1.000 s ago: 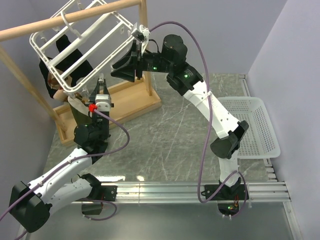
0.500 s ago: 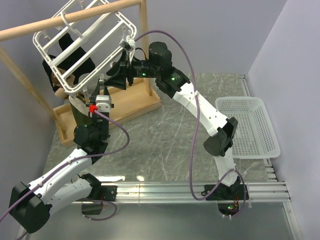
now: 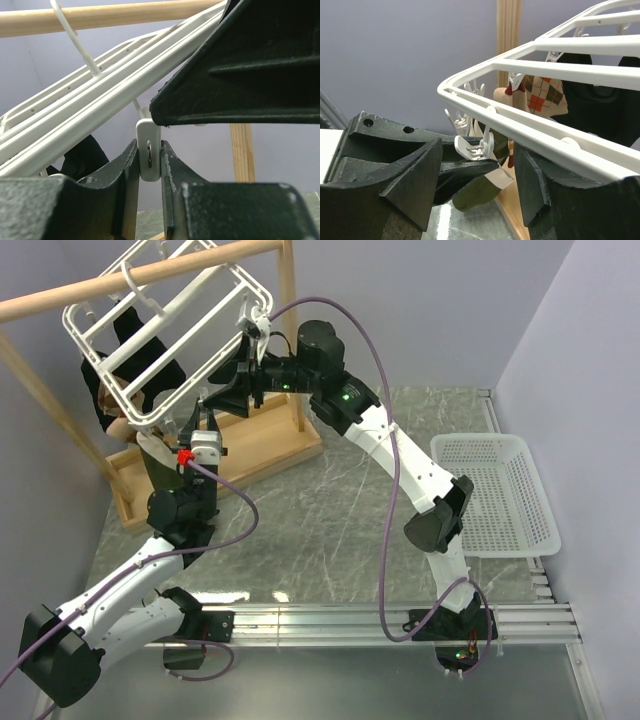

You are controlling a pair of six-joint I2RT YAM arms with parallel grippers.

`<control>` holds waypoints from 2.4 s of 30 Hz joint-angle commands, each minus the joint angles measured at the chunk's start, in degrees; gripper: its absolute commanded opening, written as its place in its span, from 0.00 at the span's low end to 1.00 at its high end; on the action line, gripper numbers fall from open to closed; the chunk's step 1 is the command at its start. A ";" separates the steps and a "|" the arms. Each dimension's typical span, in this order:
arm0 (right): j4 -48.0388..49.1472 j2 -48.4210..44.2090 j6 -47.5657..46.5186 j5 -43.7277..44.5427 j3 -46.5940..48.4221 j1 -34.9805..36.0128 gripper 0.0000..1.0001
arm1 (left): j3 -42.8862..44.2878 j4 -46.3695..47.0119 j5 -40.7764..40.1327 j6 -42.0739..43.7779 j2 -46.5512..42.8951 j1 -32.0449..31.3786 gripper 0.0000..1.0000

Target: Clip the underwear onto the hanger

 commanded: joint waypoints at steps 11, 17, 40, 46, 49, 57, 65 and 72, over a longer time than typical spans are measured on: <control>2.70 0.43 -1.74 1.39 1.06 1.27 0.66 | -0.42 -1.20 3.73 -1.68 -0.50 0.05 0.12; 4.02 0.69 -1.74 2.27 0.79 1.79 0.67 | -0.42 -2.43 4.52 -2.03 -0.59 0.05 0.11; 5.34 -0.81 0.54 5.79 -1.85 2.06 0.00 | 0.11 -7.17 4.70 -2.38 -2.00 0.05 0.49; 6.74 -0.63 2.64 5.96 -2.20 1.53 0.00 | -0.07 -11.64 2.67 -4.57 -4.63 -0.03 0.60; 7.36 -0.63 3.70 5.96 -2.28 1.27 0.00 | -1.91 -15.95 6.09 -5.89 -10.07 -0.03 0.73; 9.47 -0.63 8.97 6.58 -3.16 0.48 0.00 | -1.92 -40.26 21.02 -13.62 -25.44 0.05 0.90; 9.91 -0.89 14.16 7.89 -4.39 -0.31 0.00 | 3.97 -70.07 32.98 -10.66 -32.76 -0.03 0.90; 9.91 -0.98 16.80 8.95 -5.72 -0.67 0.00 | 14.60 -96.70 41.51 3.22 -25.13 0.05 0.88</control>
